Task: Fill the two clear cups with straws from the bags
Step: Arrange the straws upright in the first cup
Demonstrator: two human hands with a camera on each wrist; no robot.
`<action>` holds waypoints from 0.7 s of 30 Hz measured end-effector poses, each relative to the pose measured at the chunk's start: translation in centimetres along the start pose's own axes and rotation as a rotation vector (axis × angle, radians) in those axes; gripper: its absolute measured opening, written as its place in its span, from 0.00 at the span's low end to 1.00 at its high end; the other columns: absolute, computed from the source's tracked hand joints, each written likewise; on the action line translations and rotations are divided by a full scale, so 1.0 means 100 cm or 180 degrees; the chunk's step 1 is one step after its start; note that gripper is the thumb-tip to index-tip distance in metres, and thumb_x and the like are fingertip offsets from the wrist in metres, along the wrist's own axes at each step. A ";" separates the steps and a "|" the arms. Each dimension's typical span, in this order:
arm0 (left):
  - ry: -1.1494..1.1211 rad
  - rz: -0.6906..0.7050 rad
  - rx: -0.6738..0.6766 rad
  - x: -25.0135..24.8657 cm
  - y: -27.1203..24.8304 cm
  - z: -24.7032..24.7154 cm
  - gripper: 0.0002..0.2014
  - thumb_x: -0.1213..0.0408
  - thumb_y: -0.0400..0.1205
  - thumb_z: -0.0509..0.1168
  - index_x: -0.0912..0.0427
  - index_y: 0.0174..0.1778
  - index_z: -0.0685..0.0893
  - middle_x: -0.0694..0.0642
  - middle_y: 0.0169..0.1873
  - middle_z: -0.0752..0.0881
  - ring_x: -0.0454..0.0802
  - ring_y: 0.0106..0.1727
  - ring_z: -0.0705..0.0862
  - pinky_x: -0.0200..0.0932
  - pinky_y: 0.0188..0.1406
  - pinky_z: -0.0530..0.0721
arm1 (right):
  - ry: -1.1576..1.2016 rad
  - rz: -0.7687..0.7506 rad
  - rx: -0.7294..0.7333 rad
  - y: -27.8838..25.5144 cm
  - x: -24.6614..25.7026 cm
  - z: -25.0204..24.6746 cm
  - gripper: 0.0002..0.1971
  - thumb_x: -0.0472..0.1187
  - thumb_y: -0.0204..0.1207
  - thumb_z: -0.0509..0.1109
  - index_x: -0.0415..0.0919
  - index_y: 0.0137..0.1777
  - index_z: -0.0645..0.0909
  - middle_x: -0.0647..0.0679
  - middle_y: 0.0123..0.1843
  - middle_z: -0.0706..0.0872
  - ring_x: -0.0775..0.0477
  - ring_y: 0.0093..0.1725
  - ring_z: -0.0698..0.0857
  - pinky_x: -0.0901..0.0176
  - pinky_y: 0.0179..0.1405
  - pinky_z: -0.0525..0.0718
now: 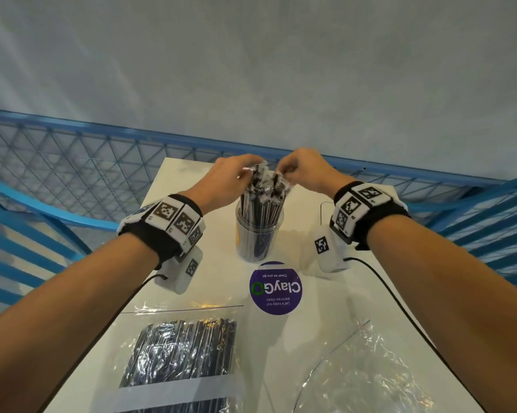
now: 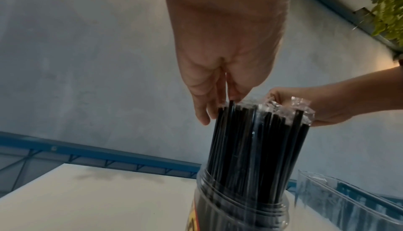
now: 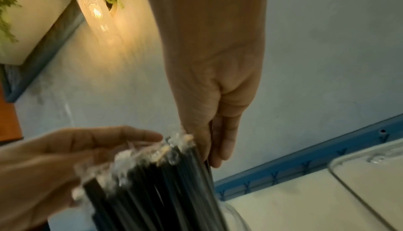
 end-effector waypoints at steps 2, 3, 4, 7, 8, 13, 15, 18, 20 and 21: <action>-0.0036 0.0048 -0.0026 0.000 0.000 0.001 0.18 0.70 0.86 0.55 0.57 0.71 0.78 0.55 0.65 0.83 0.53 0.63 0.83 0.37 0.58 0.74 | 0.0231 -0.0028 -0.0139 0.004 0.003 -0.010 0.08 0.24 0.72 0.71 0.32 0.48 0.88 0.39 0.38 0.89 0.49 0.37 0.85 0.77 0.32 0.81; -0.0054 0.0078 -0.0086 -0.001 0.001 0.000 0.17 0.69 0.86 0.55 0.57 0.70 0.78 0.55 0.65 0.84 0.53 0.63 0.83 0.36 0.58 0.74 | 0.0380 -0.0060 -0.0199 0.005 0.006 -0.016 0.08 0.25 0.71 0.72 0.32 0.48 0.87 0.42 0.36 0.88 0.52 0.36 0.86 0.77 0.32 0.81; -0.0079 0.0096 -0.0180 -0.002 0.002 -0.003 0.17 0.68 0.86 0.55 0.58 0.70 0.79 0.55 0.64 0.84 0.51 0.63 0.83 0.35 0.57 0.74 | 0.0479 -0.0122 -0.0264 0.006 0.010 -0.024 0.07 0.26 0.71 0.74 0.32 0.48 0.87 0.46 0.33 0.87 0.57 0.33 0.85 0.76 0.33 0.81; -0.0290 0.0074 -0.0422 -0.005 0.008 -0.015 0.16 0.61 0.86 0.59 0.58 0.69 0.80 0.52 0.63 0.85 0.43 0.59 0.82 0.27 0.51 0.72 | 0.0448 -0.0412 -0.0381 0.005 0.030 -0.044 0.06 0.30 0.69 0.76 0.34 0.46 0.87 0.48 0.33 0.87 0.64 0.30 0.84 0.75 0.37 0.82; -0.0354 0.0105 -0.0409 -0.009 0.009 -0.018 0.17 0.57 0.85 0.61 0.57 0.69 0.80 0.51 0.63 0.85 0.42 0.58 0.82 0.28 0.51 0.73 | 0.0385 -0.0528 -0.0385 0.003 0.038 -0.050 0.06 0.30 0.69 0.77 0.36 0.45 0.87 0.47 0.34 0.89 0.63 0.32 0.85 0.75 0.39 0.82; -0.0608 0.0062 -0.0352 -0.022 0.018 -0.021 0.16 0.53 0.78 0.70 0.58 0.58 0.87 0.49 0.44 0.88 0.40 0.46 0.83 0.30 0.43 0.76 | 0.0403 -0.0921 -0.0429 -0.005 0.073 -0.066 0.07 0.32 0.67 0.78 0.36 0.46 0.88 0.42 0.39 0.91 0.49 0.39 0.89 0.60 0.46 0.87; -0.1008 0.0019 -0.0481 -0.022 0.018 -0.021 0.09 0.59 0.79 0.71 0.60 0.48 0.89 0.43 0.34 0.87 0.28 0.36 0.81 0.21 0.38 0.75 | 0.0593 -0.0960 -0.0454 -0.008 0.075 -0.066 0.08 0.34 0.67 0.79 0.37 0.46 0.88 0.43 0.40 0.91 0.51 0.39 0.89 0.61 0.46 0.87; -0.1266 -0.0043 -0.0577 -0.018 0.015 -0.022 0.08 0.61 0.77 0.73 0.59 0.48 0.90 0.45 0.34 0.88 0.25 0.32 0.82 0.23 0.39 0.80 | 0.0759 -0.0848 -0.0511 -0.011 0.068 -0.060 0.10 0.36 0.69 0.79 0.42 0.50 0.86 0.43 0.44 0.91 0.55 0.41 0.88 0.69 0.45 0.84; -0.1176 -0.0099 -0.0521 -0.010 0.012 -0.019 0.11 0.62 0.74 0.75 0.58 0.52 0.88 0.51 0.37 0.90 0.31 0.37 0.86 0.27 0.41 0.83 | 0.0613 -0.0629 -0.0568 -0.015 0.058 -0.053 0.12 0.37 0.71 0.77 0.42 0.55 0.86 0.44 0.45 0.90 0.53 0.42 0.87 0.64 0.48 0.86; -0.1027 -0.0161 -0.0491 -0.005 0.011 -0.017 0.15 0.61 0.74 0.76 0.56 0.56 0.86 0.53 0.39 0.91 0.37 0.41 0.88 0.32 0.46 0.84 | 0.0521 -0.0480 -0.0607 -0.017 0.053 -0.048 0.14 0.38 0.72 0.76 0.43 0.57 0.85 0.45 0.47 0.89 0.52 0.43 0.87 0.60 0.52 0.87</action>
Point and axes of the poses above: each hand's wrist, its own y-axis towards the middle knuckle, its own z-axis out of the palm, x = y × z, the point moved 4 cm from there along y, towards the middle knuckle
